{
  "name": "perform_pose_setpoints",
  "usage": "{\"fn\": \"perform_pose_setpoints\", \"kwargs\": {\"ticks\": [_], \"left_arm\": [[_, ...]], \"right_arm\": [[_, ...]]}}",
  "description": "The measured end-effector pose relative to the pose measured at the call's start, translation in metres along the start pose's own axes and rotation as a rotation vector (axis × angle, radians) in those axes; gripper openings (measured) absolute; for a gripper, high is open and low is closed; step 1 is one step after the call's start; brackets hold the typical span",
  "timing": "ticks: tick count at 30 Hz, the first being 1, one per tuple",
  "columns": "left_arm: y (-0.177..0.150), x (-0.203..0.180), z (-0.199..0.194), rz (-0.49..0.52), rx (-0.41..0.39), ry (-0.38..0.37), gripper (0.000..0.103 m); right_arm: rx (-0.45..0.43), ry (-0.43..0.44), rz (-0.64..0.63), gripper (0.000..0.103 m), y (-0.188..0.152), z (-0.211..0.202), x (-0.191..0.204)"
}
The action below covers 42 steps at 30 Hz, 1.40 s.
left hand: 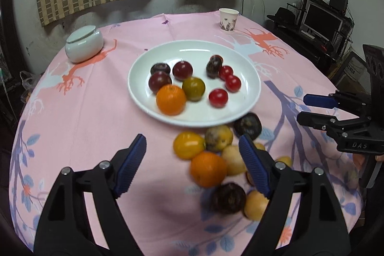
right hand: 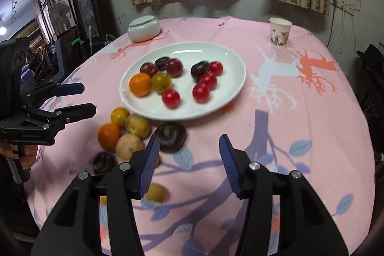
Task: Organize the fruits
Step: 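Move both tools back toward the fruit pile, then grasp a pale round fruit with the left tool while the right tool grasps a small yellow-green fruit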
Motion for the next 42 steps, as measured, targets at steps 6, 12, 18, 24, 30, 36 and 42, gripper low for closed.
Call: {"fn": "perform_pose_setpoints", "kwargs": {"ticks": [6,12,18,24,30,36,42], "left_arm": [[-0.030,-0.008,-0.006,-0.026,0.024,-0.020,0.083],[-0.044,-0.014,0.001,-0.048,0.061,-0.050,0.083],[-0.049,-0.018,0.000,-0.041,0.070,-0.051,0.085],[-0.053,-0.022,0.004,-0.058,0.087,-0.096,0.086],[-0.056,-0.030,0.011,-0.041,0.108,-0.112,0.086],[-0.057,-0.035,0.016,-0.042,0.121,-0.124,0.086],[-0.057,-0.034,0.020,-0.067,0.136,-0.144,0.091]], "right_arm": [[0.089,0.003,-0.080,0.053,-0.037,0.005,0.015],[0.152,-0.027,-0.141,0.053,-0.059,0.018,0.029],[0.195,-0.051,-0.141,0.053,-0.062,0.035,0.026],[0.179,-0.017,-0.114,0.052,-0.061,0.042,0.023],[0.150,-0.024,-0.129,0.027,-0.061,0.041,0.025],[0.139,0.001,-0.078,0.027,-0.056,0.037,0.015],[0.139,0.014,-0.060,0.027,-0.056,0.036,0.012]]}}
Point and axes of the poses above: each gripper's, at about its wrist camera, not at the fingertips, and z roughly the way its jaws point, x to its left, y to its top, the point moved 3 cm from there along z, roughly the way its jaws point, and after that the axes turned 15 degrees about z, right-handed, at the moved point
